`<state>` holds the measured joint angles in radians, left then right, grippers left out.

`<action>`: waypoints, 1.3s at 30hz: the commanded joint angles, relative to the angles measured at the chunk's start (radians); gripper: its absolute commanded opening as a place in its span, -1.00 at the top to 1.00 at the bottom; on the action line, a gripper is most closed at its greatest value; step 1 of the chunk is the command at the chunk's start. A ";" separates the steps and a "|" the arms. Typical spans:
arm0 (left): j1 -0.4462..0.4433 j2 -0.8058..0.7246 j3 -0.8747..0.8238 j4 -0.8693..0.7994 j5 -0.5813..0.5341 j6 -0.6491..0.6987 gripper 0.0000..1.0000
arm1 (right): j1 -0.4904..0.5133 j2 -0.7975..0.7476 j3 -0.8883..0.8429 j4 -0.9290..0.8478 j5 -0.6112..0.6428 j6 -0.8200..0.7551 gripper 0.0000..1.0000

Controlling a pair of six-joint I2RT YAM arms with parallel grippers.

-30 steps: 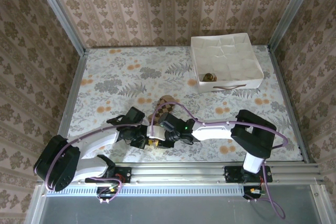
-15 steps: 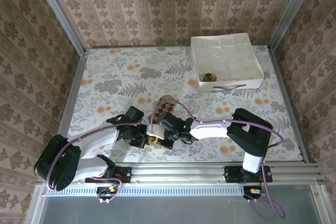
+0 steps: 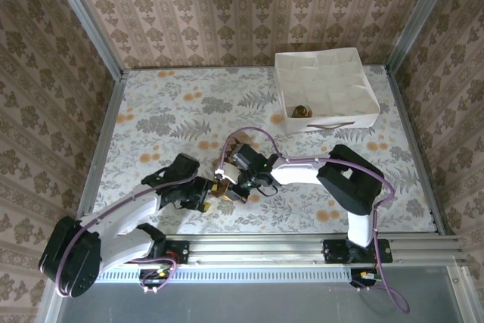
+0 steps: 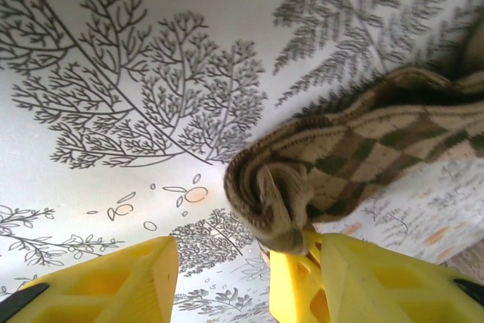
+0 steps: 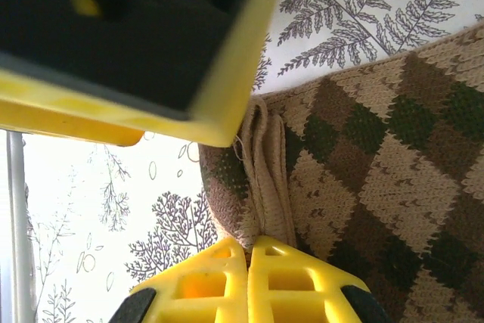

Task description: Roll the socks

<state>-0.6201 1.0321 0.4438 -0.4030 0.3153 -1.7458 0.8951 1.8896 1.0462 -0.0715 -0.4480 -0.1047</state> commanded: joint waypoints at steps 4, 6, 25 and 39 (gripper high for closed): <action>-0.010 -0.061 -0.047 0.055 -0.062 0.058 0.07 | -0.040 0.112 0.023 -0.186 0.018 0.063 1.00; -0.018 -0.069 -0.059 0.084 -0.078 0.061 0.14 | -0.052 0.126 0.029 -0.201 0.012 0.078 1.00; -0.036 0.091 -0.082 0.285 -0.090 0.083 0.33 | -0.137 0.201 0.024 -0.216 -0.141 0.176 1.00; -0.033 0.253 -0.048 -0.049 -0.045 0.043 0.73 | -0.070 -0.053 -0.119 0.049 0.025 0.043 0.54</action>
<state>-0.6476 1.2381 0.4465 -0.2008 0.2749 -1.6829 0.7994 1.9076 1.0191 -0.0517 -0.6388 0.0132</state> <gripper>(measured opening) 0.142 0.216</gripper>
